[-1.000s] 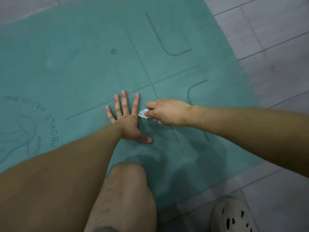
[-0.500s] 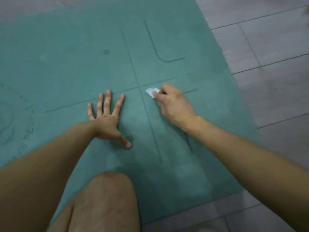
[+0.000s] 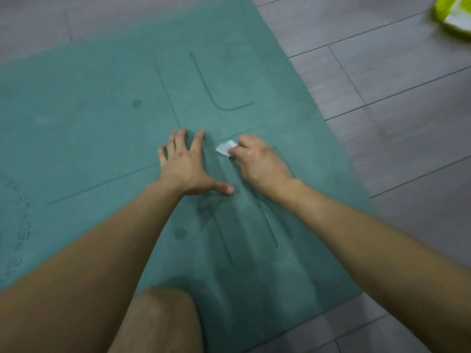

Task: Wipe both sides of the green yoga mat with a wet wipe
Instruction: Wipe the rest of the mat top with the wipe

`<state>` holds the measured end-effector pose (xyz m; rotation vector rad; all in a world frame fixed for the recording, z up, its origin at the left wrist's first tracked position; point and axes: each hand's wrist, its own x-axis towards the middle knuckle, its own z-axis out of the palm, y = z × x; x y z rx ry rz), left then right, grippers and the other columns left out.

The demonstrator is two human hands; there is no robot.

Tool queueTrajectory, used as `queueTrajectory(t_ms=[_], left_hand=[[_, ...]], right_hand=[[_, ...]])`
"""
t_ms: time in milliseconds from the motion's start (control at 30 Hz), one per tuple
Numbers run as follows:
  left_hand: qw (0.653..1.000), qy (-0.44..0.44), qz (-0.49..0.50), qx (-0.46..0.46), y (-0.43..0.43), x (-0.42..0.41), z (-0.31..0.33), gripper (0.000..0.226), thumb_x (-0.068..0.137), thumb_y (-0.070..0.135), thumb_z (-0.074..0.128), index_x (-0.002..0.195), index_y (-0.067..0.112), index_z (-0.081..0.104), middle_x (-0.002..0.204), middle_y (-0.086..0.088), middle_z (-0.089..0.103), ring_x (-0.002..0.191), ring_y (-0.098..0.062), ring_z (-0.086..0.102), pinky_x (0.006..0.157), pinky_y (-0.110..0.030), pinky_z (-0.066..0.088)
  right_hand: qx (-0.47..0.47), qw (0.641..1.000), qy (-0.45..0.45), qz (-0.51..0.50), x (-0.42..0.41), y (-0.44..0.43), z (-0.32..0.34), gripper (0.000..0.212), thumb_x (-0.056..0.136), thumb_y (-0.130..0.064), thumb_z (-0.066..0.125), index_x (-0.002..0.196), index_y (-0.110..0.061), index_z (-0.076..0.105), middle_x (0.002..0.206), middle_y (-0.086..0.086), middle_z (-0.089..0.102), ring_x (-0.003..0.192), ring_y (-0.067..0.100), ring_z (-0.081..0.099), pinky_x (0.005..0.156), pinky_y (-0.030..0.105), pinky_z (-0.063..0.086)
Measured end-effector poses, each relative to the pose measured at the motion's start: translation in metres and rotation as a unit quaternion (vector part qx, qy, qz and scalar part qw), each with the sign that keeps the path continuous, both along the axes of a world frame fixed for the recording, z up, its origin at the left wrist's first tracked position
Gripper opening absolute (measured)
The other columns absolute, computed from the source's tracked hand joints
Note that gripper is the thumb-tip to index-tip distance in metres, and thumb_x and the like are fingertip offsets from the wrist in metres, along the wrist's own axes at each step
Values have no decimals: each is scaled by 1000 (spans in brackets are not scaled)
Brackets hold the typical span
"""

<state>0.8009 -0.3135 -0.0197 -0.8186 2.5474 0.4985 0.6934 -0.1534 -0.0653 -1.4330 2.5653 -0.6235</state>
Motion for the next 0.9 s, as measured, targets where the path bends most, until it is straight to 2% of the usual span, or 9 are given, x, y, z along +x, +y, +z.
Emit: queueTrajectory(t_ms=[67,200,267,333,467,533,667,733,900], left_hand=[[1000,-12,3,23,10,-26,-4,171,34,95,79,167,35,-12,174,-11,-17,161,-28,-20,129,-58,-4],[993,-108,-20,48,19,-41,-16,180,31,100,75,152,37,-43,156,-12,-55,144,-32,-51,120,-66,-22],[988,-142,-27,61,17,-45,-17,180,32,101,73,146,36,-50,148,-13,-61,138,-35,-56,118,-69,-23],[985,-155,-31,68,14,-48,-14,180,32,101,73,143,35,-53,145,-14,-64,137,-37,-57,118,-70,-22],[985,-156,-33,69,14,-47,-16,179,34,101,73,142,36,-54,146,-14,-64,137,-37,-57,118,-69,-21],[985,-156,-35,70,16,-45,-17,179,34,101,73,142,37,-54,145,-13,-64,136,-36,-58,117,-69,-23],[984,-154,-33,81,16,-47,-17,178,35,100,75,141,37,-54,144,-12,-65,134,-36,-59,116,-70,-24],[985,-151,-29,81,18,-46,-16,179,34,100,75,141,38,-54,144,-12,-65,134,-35,-59,116,-69,-24],[985,-156,-30,74,19,-45,-19,179,33,101,73,141,37,-54,144,-11,-66,135,-34,-59,117,-69,-24]], right_hand=[[-25,998,23,49,-15,18,-1,21,87,-8,66,104,-8,78,88,13,60,85,34,60,73,40,48],[-16,981,64,-184,-117,57,5,21,95,-12,65,108,-7,81,95,17,65,86,41,65,76,42,48],[-19,969,54,-239,-127,36,7,22,93,-9,63,107,-7,80,101,18,66,90,43,65,78,42,49],[-35,981,25,-190,-94,3,6,20,90,-5,62,102,-7,79,97,17,66,86,41,64,75,44,52],[-72,993,-18,87,-32,11,0,16,89,-1,65,97,-7,77,84,9,59,81,30,57,72,39,48],[-76,994,-16,83,-60,28,4,21,88,-1,66,102,-9,79,86,9,61,84,28,59,75,36,48],[-59,986,41,-148,-153,-5,4,22,93,-13,62,103,-9,81,94,16,67,86,39,66,75,40,49],[-46,982,9,-184,-150,-40,8,23,90,-9,61,102,-9,80,98,16,66,89,39,66,77,43,50],[-68,991,-37,106,-63,-15,3,17,94,-8,61,100,-9,77,87,11,60,83,31,59,74,39,47]])
